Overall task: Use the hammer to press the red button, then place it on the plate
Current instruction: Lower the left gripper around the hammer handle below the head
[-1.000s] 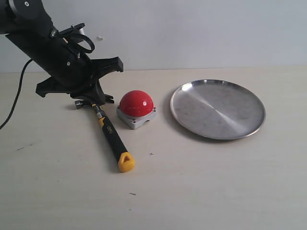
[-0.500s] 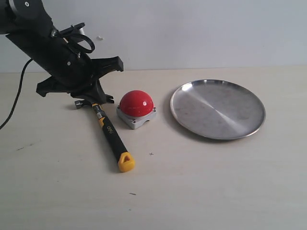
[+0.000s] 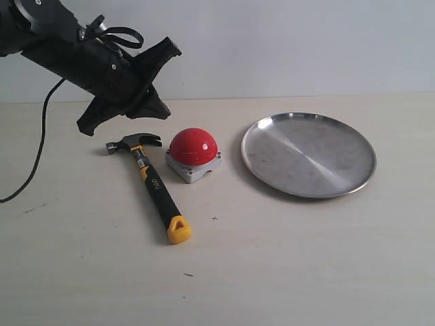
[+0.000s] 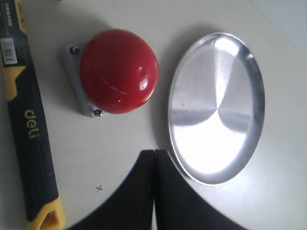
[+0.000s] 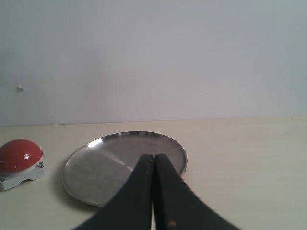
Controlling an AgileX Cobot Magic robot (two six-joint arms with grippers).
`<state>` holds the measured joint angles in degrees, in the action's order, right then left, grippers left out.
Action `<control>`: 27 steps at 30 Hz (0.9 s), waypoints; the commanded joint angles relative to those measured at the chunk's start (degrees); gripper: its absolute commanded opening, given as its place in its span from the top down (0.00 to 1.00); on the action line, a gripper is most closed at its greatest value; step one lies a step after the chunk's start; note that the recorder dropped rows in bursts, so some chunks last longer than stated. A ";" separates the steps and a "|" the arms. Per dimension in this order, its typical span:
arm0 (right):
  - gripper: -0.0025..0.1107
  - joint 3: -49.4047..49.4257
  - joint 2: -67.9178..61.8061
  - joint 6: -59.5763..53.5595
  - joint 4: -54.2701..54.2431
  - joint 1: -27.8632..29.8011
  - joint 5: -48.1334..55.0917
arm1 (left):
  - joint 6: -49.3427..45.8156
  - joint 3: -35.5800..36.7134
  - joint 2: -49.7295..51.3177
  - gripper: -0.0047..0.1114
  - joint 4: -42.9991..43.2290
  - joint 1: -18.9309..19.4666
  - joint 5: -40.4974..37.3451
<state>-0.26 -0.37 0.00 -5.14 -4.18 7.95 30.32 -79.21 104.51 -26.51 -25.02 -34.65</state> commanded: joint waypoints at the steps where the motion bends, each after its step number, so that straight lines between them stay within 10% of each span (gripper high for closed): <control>1: 0.98 0.26 0.37 0.00 0.10 0.37 -0.32 | 5.12 -0.29 1.43 0.96 -0.04 -0.18 -1.07; 16: 0.98 0.26 0.37 0.00 0.10 0.37 -0.32 | 11.98 -0.29 3.41 0.96 0.60 -1.07 3.18; 27: 0.98 0.26 0.37 0.00 0.10 0.37 -0.32 | 53.28 -1.16 3.74 0.96 45.86 -6.42 -5.88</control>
<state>-0.26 -0.37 0.00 -5.14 -4.18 7.95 73.15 -79.32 108.54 6.83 -29.84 -33.71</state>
